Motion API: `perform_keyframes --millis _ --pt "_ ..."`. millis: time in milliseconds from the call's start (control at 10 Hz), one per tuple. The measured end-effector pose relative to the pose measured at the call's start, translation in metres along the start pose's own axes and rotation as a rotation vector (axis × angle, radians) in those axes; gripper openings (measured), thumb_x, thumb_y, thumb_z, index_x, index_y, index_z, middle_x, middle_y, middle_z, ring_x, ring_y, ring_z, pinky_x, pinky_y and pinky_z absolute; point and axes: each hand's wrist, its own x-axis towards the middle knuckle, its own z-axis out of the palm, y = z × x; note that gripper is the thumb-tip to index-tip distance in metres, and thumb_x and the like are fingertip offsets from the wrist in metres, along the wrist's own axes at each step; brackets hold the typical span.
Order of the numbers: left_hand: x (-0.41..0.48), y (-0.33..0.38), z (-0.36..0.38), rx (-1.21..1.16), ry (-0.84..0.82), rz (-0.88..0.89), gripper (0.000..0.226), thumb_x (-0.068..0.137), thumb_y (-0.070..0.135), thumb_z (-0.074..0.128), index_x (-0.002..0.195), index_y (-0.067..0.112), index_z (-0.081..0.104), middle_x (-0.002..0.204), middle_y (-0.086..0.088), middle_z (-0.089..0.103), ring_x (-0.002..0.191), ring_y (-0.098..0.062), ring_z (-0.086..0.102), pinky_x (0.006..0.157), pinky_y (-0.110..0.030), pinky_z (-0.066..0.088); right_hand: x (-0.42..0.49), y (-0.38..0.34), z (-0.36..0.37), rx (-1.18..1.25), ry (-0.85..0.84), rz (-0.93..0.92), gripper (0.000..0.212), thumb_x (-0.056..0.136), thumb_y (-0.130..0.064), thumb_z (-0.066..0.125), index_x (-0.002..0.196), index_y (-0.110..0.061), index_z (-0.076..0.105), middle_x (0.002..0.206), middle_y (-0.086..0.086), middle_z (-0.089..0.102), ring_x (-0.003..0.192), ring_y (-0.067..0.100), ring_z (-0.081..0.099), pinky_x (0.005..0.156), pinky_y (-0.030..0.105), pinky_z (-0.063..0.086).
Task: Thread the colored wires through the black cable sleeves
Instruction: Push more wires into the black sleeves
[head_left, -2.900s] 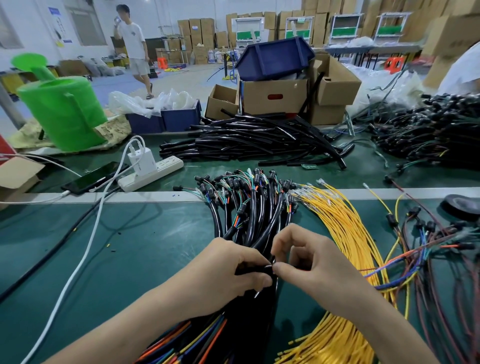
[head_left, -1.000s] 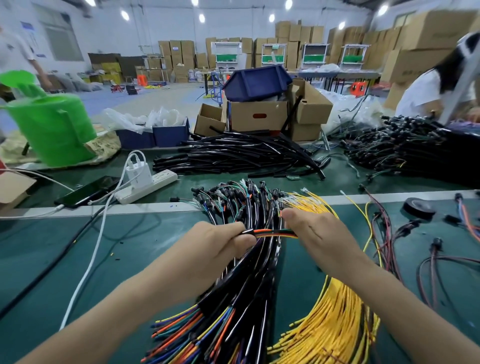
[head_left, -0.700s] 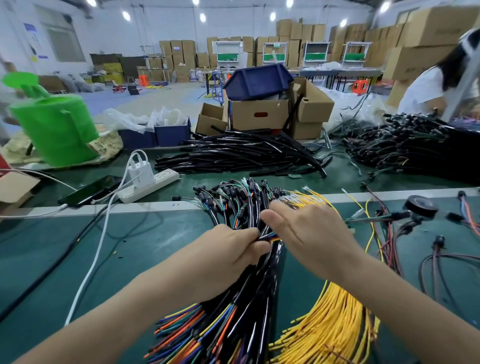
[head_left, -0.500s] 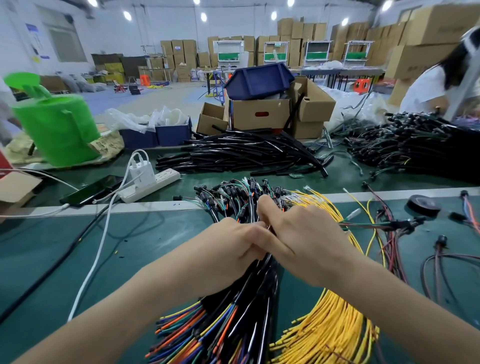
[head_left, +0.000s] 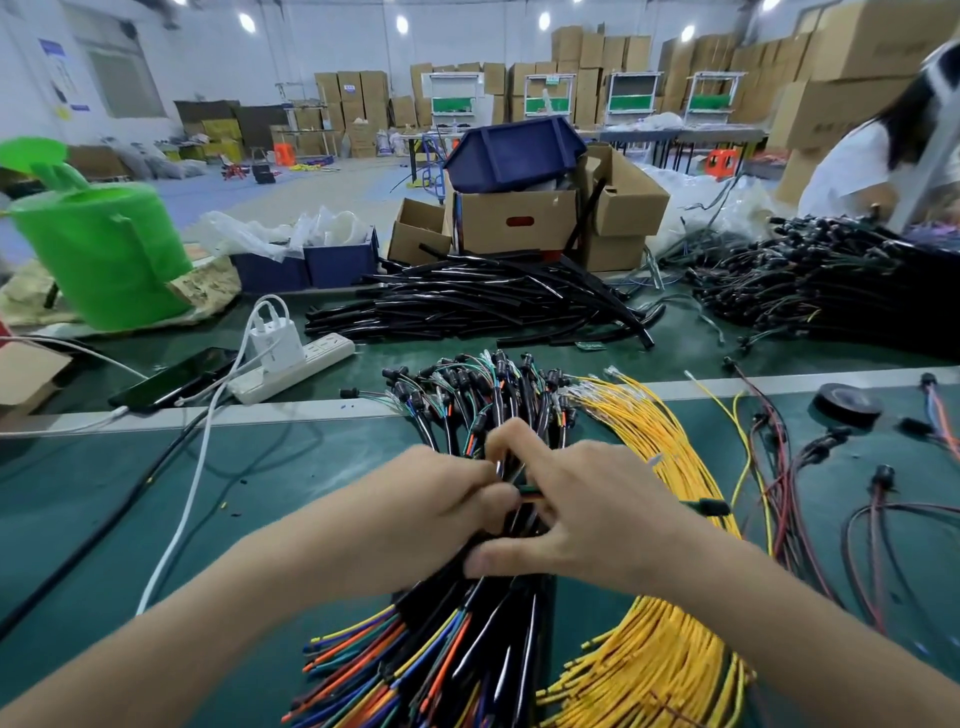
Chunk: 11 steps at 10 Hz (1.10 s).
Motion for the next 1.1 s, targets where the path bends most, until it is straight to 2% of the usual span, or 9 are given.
perform_keyframes --millis 100,200,400,500,600,700,800,1000,1100 --pt "-0.004 -0.010 -0.008 -0.195 0.018 0.020 0.034 0.098 0.032 0.041 0.072 0.017 0.057 0.048 0.012 0.048 0.043 -0.004 0.041 0.045 -0.011 0.030 -0.006 0.023 -0.004 -0.143 -0.106 0.071 0.032 0.089 -0.065 0.037 0.090 -0.033 0.033 0.062 -0.008 0.040 0.066 0.020 0.048 0.051 0.032 0.030" --pt "-0.008 -0.018 -0.003 -0.244 -0.021 -0.014 0.040 0.096 0.039 0.039 0.080 0.011 0.062 0.045 0.011 0.044 0.042 -0.005 0.036 0.047 -0.017 0.033 -0.011 0.031 -0.002 -0.339 -0.123 0.074 0.024 0.099 -0.048 0.029 0.091 -0.026 0.032 0.062 -0.007 0.030 0.063 0.025 0.043 0.045 0.029 0.023" --pt "-0.009 -0.017 0.004 -0.278 -0.077 0.005 0.042 0.081 0.058 0.034 0.071 0.031 0.064 0.049 0.012 0.041 0.047 -0.005 0.036 0.048 -0.014 0.027 -0.015 0.030 -0.007 -0.449 -0.154 0.030 0.050 0.090 -0.066 0.034 0.092 -0.018 0.050 0.058 -0.005 0.032 0.052 0.020 0.036 0.044 0.027 0.019" --pt "-0.009 -0.010 0.004 -0.206 -0.077 0.033 0.041 0.083 0.060 0.033 0.071 0.032 0.061 0.054 0.009 0.043 0.051 -0.006 0.037 0.052 -0.021 0.029 -0.014 0.025 -0.015 -0.433 -0.208 0.040 0.045 0.090 -0.063 0.041 0.084 -0.019 0.035 0.060 -0.005 0.030 0.048 0.013 0.029 0.043 0.026 0.020" --pt "-0.008 0.002 0.005 -0.150 -0.102 0.032 0.037 0.093 0.047 0.039 0.066 0.027 0.056 0.051 0.009 0.046 0.049 -0.005 0.041 0.050 -0.015 0.030 -0.012 0.013 -0.019 -0.391 -0.229 0.002 0.053 0.087 -0.061 0.050 0.086 -0.025 0.011 0.060 -0.006 0.029 0.047 0.011 0.026 0.042 0.027 0.019" --pt "-0.006 0.019 0.006 -0.105 -0.133 0.034 0.033 0.091 0.040 0.035 0.062 0.029 0.046 0.046 0.024 0.048 0.048 0.005 0.045 0.051 -0.009 0.033 -0.010 0.001 -0.020 -0.325 -0.191 -0.038 0.059 0.082 -0.058 0.061 0.093 -0.031 0.010 0.058 -0.005 0.026 0.045 0.012 0.023 0.041 0.029 0.015" --pt "-0.006 0.029 0.005 -0.071 -0.141 0.056 0.033 0.094 0.037 0.035 0.063 0.029 0.045 0.046 0.021 0.048 0.048 0.006 0.045 0.053 -0.008 0.034 -0.007 -0.007 -0.021 -0.284 -0.176 -0.057 0.068 0.078 -0.059 0.065 0.106 -0.029 0.011 0.059 -0.006 0.025 0.046 0.015 0.024 0.041 0.028 0.016" --pt "-0.005 0.031 0.005 0.042 -0.169 0.026 0.038 0.099 0.034 0.036 0.091 0.007 0.062 0.080 -0.009 0.063 0.062 -0.015 0.041 0.062 -0.022 0.029 -0.009 -0.013 -0.017 -0.200 -0.163 -0.099 0.069 0.078 -0.063 0.060 0.083 -0.031 0.000 0.057 -0.007 0.028 0.045 0.011 0.024 0.042 0.025 0.020" --pt "-0.003 0.030 0.008 0.130 -0.136 0.075 0.039 0.099 0.035 0.033 0.095 0.008 0.061 0.089 -0.012 0.065 0.074 -0.019 0.052 0.065 -0.026 0.032 -0.009 -0.013 -0.014 -0.124 -0.147 -0.078 0.067 0.077 -0.064 0.060 0.084 -0.031 0.002 0.057 -0.007 0.031 0.046 0.013 0.028 0.043 0.022 0.021"
